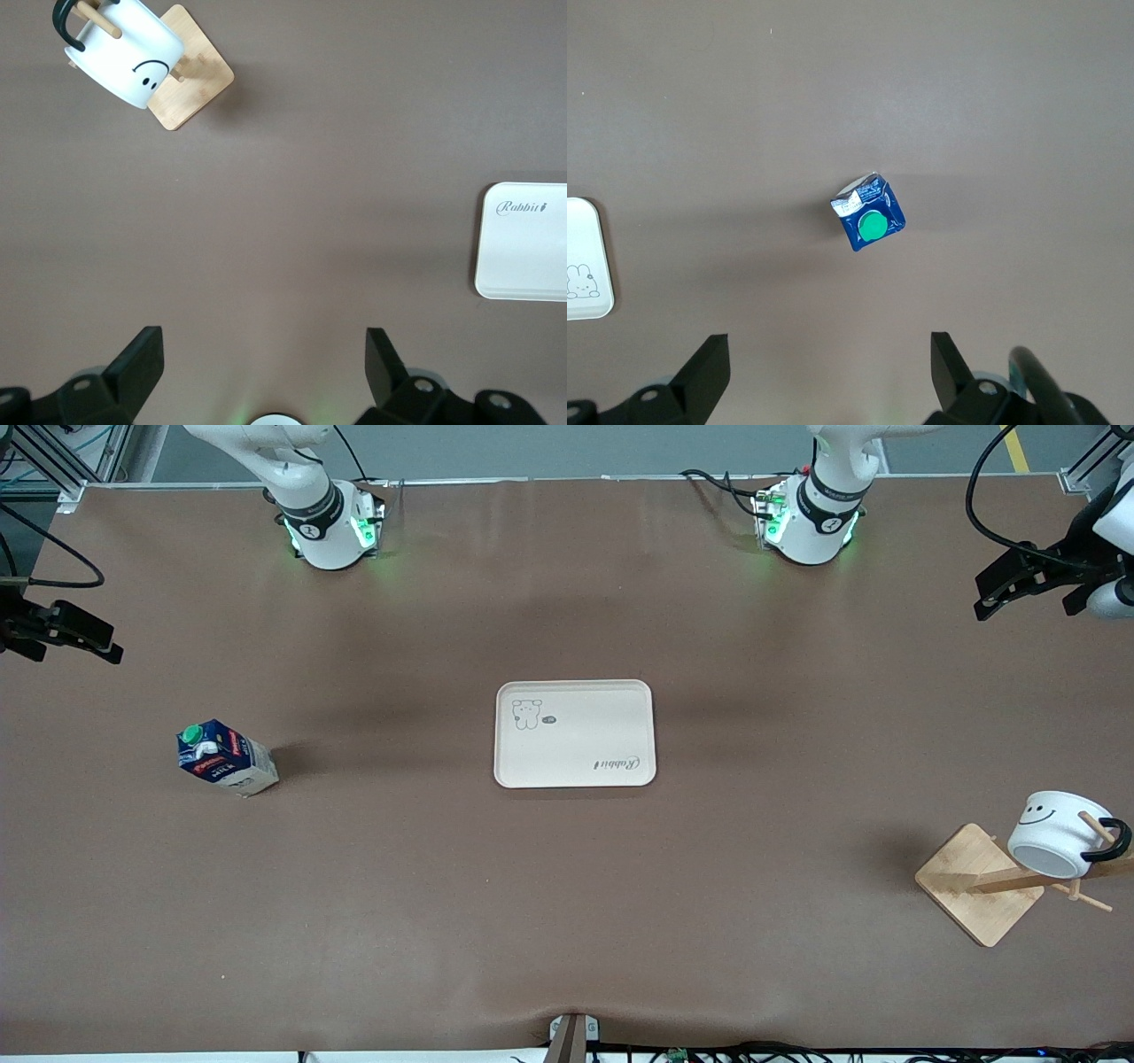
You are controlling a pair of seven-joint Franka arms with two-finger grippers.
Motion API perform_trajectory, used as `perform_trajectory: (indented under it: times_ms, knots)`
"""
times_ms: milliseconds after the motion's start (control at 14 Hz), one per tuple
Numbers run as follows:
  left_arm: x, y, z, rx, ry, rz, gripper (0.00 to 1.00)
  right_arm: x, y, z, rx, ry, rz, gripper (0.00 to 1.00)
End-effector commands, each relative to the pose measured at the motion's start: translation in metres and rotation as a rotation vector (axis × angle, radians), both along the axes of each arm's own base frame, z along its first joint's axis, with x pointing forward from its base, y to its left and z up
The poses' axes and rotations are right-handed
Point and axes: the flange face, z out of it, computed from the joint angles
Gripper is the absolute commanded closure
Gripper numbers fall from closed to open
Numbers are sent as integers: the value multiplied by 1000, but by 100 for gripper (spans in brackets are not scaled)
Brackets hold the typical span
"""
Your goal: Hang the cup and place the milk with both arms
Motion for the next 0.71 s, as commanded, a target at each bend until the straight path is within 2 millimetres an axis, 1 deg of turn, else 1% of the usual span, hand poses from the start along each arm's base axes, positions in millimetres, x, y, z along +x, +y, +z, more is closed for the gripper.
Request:
perform_trajectory:
  times_ms: [0,357,643]
  knots:
    - [-1,-8,2,3,-6,-15,0,3,-1,2,-4,9,8,0]
    - [-1,-9,0,4,-2,-18,0,3,-1,3,-4,9,3,0]
    - [-1,-9,0,2,0,-24,0,1,-6,4,-6,7,-8,0]
